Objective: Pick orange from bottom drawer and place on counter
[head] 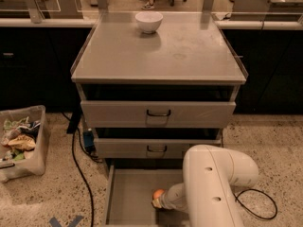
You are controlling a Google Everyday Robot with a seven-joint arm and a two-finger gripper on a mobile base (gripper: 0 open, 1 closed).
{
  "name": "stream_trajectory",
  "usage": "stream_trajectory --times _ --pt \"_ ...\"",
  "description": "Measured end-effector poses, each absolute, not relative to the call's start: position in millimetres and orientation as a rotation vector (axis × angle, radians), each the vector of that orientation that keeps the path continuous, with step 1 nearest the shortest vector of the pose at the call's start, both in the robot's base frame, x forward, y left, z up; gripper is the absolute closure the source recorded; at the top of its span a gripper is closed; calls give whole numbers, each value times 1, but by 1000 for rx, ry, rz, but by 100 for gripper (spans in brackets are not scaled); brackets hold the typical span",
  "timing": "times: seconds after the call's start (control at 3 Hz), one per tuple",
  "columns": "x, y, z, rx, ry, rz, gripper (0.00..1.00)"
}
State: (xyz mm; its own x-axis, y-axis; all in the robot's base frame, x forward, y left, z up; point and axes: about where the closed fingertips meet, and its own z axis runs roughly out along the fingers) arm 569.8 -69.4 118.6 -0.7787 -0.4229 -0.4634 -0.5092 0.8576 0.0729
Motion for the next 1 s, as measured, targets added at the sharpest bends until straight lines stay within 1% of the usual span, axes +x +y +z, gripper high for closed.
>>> stream_trajectory --times 0.67,1.0 --pt "570 -69 119 -687 2593 269 89" --pt "570 -69 119 -687 2593 270 100"
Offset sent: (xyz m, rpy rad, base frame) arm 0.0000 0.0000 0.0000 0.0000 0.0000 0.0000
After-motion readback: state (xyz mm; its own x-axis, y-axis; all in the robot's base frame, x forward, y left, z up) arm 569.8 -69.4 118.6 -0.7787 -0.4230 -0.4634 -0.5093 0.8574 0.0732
